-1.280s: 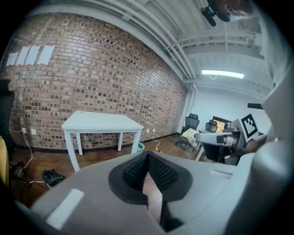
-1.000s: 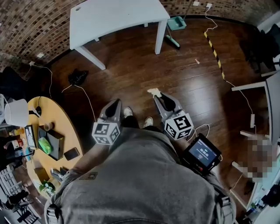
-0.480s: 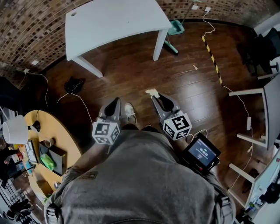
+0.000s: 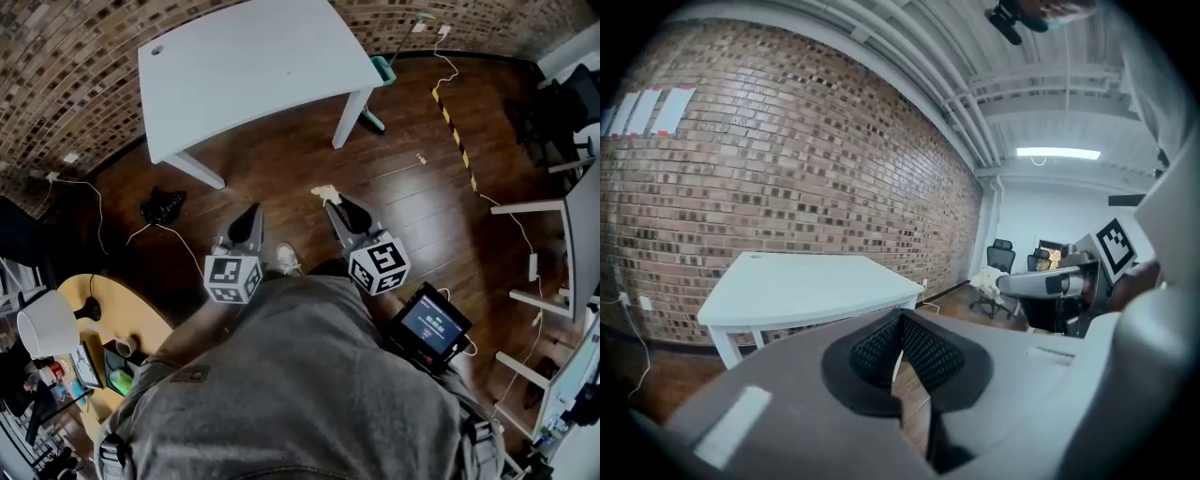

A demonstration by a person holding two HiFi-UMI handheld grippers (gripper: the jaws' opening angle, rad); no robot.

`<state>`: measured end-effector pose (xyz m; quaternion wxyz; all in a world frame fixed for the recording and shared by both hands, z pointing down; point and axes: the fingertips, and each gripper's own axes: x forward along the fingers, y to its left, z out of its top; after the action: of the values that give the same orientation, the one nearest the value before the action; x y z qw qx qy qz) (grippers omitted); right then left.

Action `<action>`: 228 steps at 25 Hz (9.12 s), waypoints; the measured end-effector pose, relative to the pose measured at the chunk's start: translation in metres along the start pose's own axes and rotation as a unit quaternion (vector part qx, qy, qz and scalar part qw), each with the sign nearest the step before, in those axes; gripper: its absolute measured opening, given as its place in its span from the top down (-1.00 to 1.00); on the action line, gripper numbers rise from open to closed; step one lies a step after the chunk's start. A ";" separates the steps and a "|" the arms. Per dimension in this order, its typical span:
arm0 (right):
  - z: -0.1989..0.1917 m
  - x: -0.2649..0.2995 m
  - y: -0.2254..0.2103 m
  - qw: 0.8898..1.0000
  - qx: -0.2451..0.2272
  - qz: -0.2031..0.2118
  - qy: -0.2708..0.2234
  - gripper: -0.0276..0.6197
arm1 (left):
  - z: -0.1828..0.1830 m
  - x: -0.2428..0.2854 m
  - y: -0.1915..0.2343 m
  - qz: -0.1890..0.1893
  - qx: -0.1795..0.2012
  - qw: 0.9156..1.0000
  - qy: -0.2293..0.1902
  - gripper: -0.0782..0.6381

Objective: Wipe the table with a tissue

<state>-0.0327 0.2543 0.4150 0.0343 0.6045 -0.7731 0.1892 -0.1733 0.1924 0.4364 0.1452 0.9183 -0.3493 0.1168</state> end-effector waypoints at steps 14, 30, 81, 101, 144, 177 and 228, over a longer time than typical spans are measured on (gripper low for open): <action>0.026 0.068 -0.048 1.000 -0.008 0.014 0.018 0.63 | 0.025 0.066 0.028 0.009 -0.028 1.000 0.004 0.78; 0.082 0.144 -0.178 0.996 -0.011 0.085 0.031 0.63 | 0.074 0.186 0.030 0.102 -0.039 0.994 0.015 0.78; 0.037 0.342 -0.258 0.983 -0.031 -0.023 0.179 0.63 | 0.068 0.314 0.186 0.052 -0.095 0.988 0.107 0.78; -0.009 0.379 -0.279 0.967 -0.036 -0.022 0.253 0.63 | 0.049 0.333 0.209 0.069 -0.109 0.982 0.136 0.78; -0.018 0.402 -0.232 0.956 -0.069 0.049 0.281 0.63 | 0.053 0.303 0.227 0.107 -0.128 0.979 0.114 0.78; -0.034 0.401 -0.189 0.944 -0.079 0.116 0.299 0.63 | 0.049 0.298 0.222 0.117 -0.130 0.978 0.114 0.78; -0.021 0.392 -0.224 0.946 -0.067 0.085 0.305 0.63 | 0.062 0.324 0.211 0.098 -0.120 0.980 0.123 0.78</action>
<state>0.0712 -0.1445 0.6011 0.2927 0.4464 -0.7851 0.3142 -0.0729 -0.1767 0.5207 0.2843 0.8341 -0.4287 0.1992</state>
